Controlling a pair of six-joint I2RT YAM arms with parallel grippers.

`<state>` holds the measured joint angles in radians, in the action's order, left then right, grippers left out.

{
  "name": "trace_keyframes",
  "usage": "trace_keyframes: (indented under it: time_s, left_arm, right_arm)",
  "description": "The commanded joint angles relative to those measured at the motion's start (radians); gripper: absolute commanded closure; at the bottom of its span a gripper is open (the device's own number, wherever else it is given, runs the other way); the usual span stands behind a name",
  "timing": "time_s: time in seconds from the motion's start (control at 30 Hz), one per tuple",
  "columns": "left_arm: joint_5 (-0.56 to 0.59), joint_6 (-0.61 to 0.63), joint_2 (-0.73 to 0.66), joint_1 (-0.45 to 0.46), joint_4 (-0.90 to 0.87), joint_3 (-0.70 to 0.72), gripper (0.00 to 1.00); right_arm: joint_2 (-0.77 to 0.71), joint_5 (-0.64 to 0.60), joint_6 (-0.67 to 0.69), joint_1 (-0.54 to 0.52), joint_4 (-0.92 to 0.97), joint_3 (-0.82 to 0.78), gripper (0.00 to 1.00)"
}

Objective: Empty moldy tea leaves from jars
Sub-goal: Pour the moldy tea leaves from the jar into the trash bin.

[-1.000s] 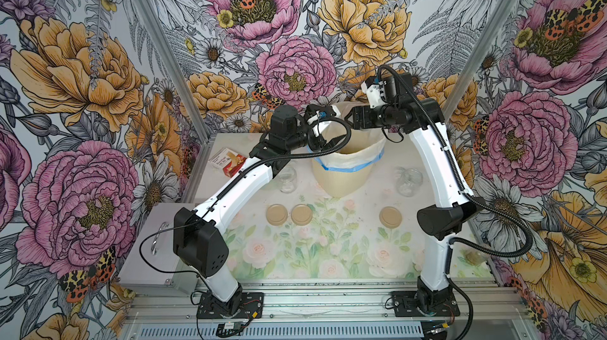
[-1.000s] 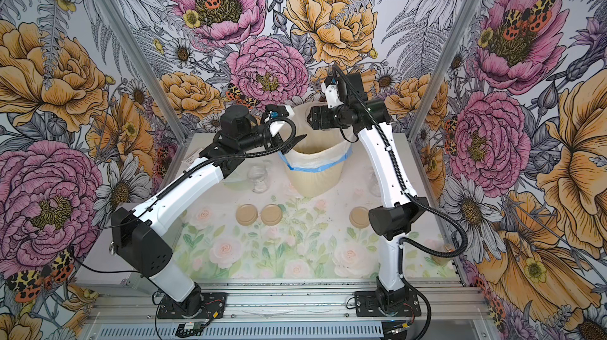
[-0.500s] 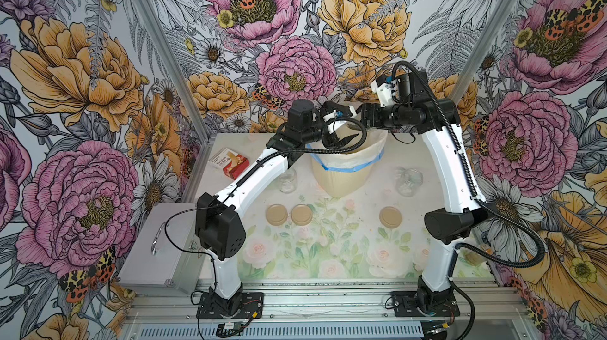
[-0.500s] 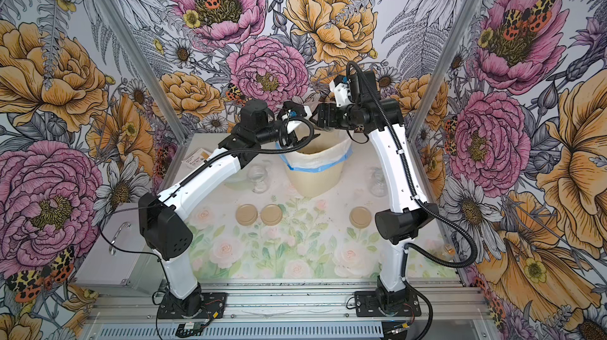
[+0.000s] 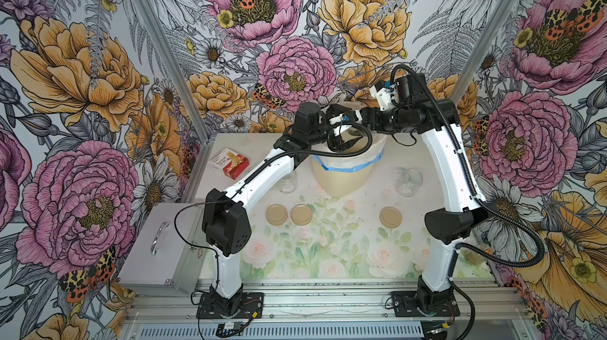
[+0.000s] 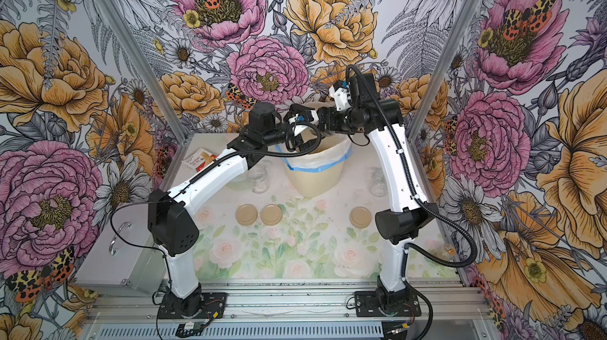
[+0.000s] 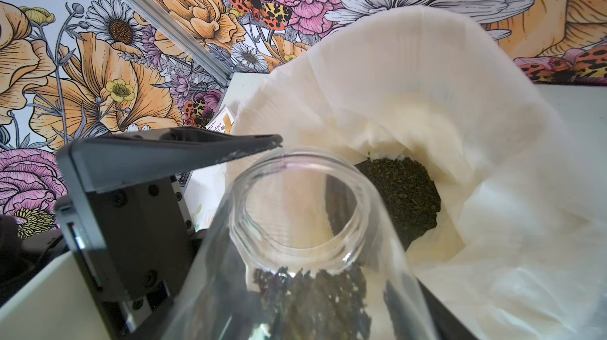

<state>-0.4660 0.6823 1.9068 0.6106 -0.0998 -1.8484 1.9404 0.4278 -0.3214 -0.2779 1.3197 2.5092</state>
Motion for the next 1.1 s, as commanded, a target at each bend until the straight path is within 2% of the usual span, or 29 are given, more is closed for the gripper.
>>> trace_keyframes:
  time_s: [0.0, 0.17, 0.43, 0.73, 1.07]
  left_arm:
    - [-0.045, -0.013, 0.02, 0.01, 0.039, -0.025, 0.01]
    - [-0.057, -0.058, 0.019, 0.008, 0.065, -0.028, 0.01]
    - [-0.097, -0.17, -0.029, 0.005, 0.251, 0.078, 0.01]
    - [-0.133, -0.152, -0.016, 0.003, 0.287, 0.069, 0.01]
    - [-0.173, -0.051, -0.015, 0.011, 0.227, 0.053, 0.01]
  right_arm:
    - [0.005, 0.047, 0.011, -0.005, -0.043, 0.024, 0.4]
    - [-0.002, 0.066, 0.01, -0.005, -0.035, 0.022, 0.4]
    - [-0.02, 0.09, -0.001, -0.005, -0.019, 0.019, 0.39]
    - [-0.014, 0.085, 0.008, -0.004, 0.017, 0.016, 0.39]
    - [-0.009, 0.121, 0.003, -0.002, 0.025, 0.019, 0.4]
